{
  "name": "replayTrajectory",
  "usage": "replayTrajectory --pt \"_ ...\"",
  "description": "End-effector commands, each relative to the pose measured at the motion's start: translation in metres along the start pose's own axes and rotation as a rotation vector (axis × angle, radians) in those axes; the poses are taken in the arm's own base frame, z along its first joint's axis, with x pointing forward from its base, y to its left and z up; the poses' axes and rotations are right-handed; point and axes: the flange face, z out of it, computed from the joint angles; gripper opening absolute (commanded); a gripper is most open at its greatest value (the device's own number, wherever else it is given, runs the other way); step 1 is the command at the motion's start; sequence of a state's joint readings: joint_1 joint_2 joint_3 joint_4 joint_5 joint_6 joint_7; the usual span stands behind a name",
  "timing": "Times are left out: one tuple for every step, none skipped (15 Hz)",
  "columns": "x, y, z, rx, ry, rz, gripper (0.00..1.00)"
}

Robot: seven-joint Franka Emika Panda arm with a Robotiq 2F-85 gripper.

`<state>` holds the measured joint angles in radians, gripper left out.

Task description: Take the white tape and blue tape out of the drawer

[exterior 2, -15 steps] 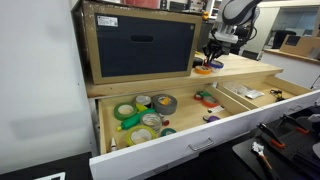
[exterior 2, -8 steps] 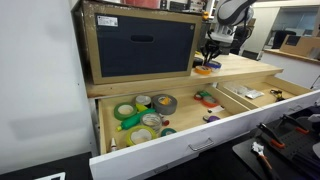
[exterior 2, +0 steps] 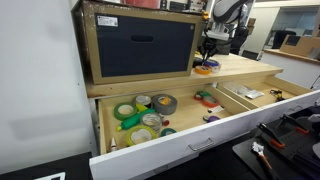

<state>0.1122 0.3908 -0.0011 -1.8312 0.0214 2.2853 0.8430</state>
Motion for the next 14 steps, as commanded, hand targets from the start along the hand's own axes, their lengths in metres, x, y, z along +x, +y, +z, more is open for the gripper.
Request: replayTrajectory --pt "0.013 -0.011 0.002 -0.009 -0.033 0.017 0.03" --pt "0.015 -0.013 0.003 -0.013 -0.035 0.021 0.03" --pt "0.018 -0.014 0.005 -0.017 -0.038 0.025 0.03" --pt "0.022 -0.016 0.006 -0.02 -0.038 0.029 0.03" --pt "0.025 -0.017 0.008 -0.021 -0.039 0.033 0.03" --pt "0.028 -0.018 0.009 -0.021 -0.038 0.039 0.03" --pt "0.031 -0.019 0.009 -0.021 -0.038 0.044 0.03" --pt "0.034 -0.022 0.01 -0.02 -0.036 0.05 0.03" --pt "0.036 -0.025 0.011 -0.019 -0.034 0.054 0.03" --pt "0.037 -0.028 0.012 -0.02 -0.031 0.057 0.03" --pt "0.038 -0.032 0.013 -0.019 -0.028 0.057 0.03" --pt "0.038 -0.035 0.015 -0.019 -0.026 0.056 0.03" --pt "0.038 -0.036 0.016 -0.019 -0.026 0.055 0.03" --pt "0.037 -0.038 0.018 -0.022 -0.025 0.054 0.03"
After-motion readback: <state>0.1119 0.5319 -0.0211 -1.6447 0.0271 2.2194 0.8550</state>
